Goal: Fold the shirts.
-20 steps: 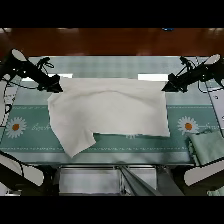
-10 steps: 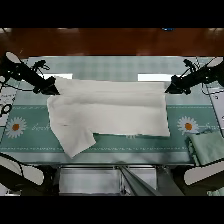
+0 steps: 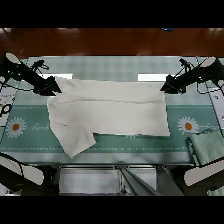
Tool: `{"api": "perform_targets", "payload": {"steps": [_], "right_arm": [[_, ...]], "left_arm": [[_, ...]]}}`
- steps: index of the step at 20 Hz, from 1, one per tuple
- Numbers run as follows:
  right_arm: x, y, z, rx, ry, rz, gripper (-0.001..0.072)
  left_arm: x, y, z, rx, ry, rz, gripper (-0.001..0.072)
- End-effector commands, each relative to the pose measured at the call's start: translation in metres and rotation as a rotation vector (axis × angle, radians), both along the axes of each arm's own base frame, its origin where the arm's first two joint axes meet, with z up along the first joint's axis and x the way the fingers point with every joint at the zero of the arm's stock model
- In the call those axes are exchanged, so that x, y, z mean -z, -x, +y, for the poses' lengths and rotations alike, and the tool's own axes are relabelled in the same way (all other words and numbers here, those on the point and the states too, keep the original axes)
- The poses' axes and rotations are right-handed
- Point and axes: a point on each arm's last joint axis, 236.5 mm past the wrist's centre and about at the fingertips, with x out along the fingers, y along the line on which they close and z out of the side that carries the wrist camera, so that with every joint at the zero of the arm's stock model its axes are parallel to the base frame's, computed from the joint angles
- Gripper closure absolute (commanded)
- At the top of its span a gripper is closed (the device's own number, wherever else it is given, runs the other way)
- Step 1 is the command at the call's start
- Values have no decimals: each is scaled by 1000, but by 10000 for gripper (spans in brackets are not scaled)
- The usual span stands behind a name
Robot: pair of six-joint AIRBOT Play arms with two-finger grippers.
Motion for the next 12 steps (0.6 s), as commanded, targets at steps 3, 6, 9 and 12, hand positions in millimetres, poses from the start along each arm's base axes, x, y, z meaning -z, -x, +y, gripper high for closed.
{"api": "perform_targets", "payload": {"steps": [3,6,9,12], "right_arm": [[-13,40,-49,-4,186,120,302],[-46,69,-101,94,291,95,302],[-43,102,-112,277,241,-16,304],[-34,128,-64,413,43,-209,304]], "left_arm": [[-30,-1,18,-78,-26,-38,201],[-64,13,49,-155,-58,-105,201],[-62,62,74,-154,-75,-160,201],[-33,112,76,-358,30,-133,201]]}}
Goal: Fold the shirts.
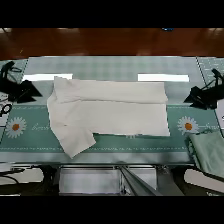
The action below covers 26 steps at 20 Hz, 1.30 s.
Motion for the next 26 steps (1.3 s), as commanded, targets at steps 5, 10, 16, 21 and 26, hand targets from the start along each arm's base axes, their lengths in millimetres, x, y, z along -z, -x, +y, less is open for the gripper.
{"api": "perform_targets", "payload": {"steps": [5,10,16,21,26], "right_arm": [[29,81,64,103,-160,-114,304],[23,92,84,71,-246,-71,304],[24,89,81,77,-235,-84,304],[24,89,82,60,-231,-89,304],[24,88,80,65,-226,-95,304]], "left_arm": [[55,104,-29,-242,197,-33,200],[67,127,-49,-274,229,106,200],[78,141,-94,-82,285,215,201],[92,140,-101,-58,275,245,201],[87,141,-91,-23,253,253,201]]}}
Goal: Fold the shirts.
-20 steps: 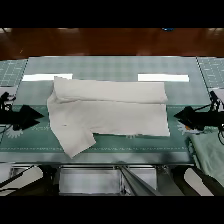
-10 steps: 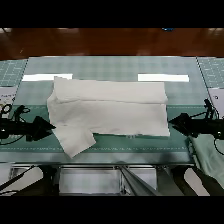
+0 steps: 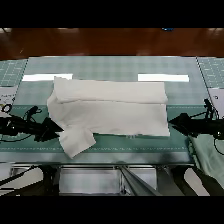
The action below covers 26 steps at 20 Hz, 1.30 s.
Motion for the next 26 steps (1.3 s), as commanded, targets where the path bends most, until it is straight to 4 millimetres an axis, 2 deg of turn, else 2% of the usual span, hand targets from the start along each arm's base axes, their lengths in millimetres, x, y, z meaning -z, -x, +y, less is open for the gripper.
{"api": "perform_targets", "payload": {"steps": [1,4,7,13,15,17,18,19,23,26], "right_arm": [[0,-2,-2,4,7,-7,304],[0,-1,-2,-5,11,-10,304],[0,-1,-1,-19,15,-17,304],[0,-2,-2,-14,16,-20,304],[0,-3,-3,-11,18,-22,304],[1,-5,-5,-5,30,-32,304],[1,-8,-8,2,42,-39,304],[1,-10,-10,8,48,-45,304],[3,4,-21,-10,71,6,303],[14,33,-41,35,98,135,304]], "left_arm": [[-7,-3,15,37,-29,-3,201],[-20,-6,27,3,-4,-3,201],[-11,-2,30,-44,-11,12,201],[9,-11,20,-115,-18,-12,201],[12,-11,13,-77,-28,-15,201],[16,-4,-1,1,-31,5,205],[19,-2,-4,23,-36,12,306],[20,-5,-3,29,-42,7,694],[6,-16,-1,47,-28,-20,686],[1,-17,-1,53,-26,-29,686]]}}
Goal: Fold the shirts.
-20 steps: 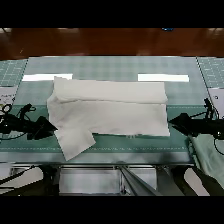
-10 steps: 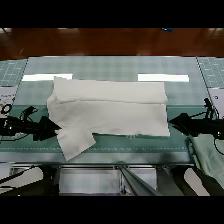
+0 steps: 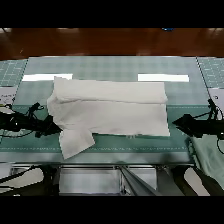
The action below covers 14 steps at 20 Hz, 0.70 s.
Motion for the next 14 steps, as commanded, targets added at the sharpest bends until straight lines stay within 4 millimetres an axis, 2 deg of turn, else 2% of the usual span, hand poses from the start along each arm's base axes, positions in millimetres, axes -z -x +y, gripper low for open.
{"api": "perform_targets", "payload": {"steps": [1,4,8,12,13,14], "right_arm": [[11,33,-12,14,10,133,303],[19,46,13,22,-80,183,303],[32,43,20,-2,-91,212,303],[47,14,40,12,-147,176,304],[51,4,44,18,-154,168,332],[54,-2,48,6,-153,169,408]], "left_arm": [[-9,0,-5,16,26,-1,686],[-9,0,-5,24,24,-10,686],[-9,-1,-4,21,20,-13,686],[-9,-2,-4,15,21,-13,686],[-9,-3,-4,14,20,-14,686],[-9,-3,-4,13,20,-14,686]]}}
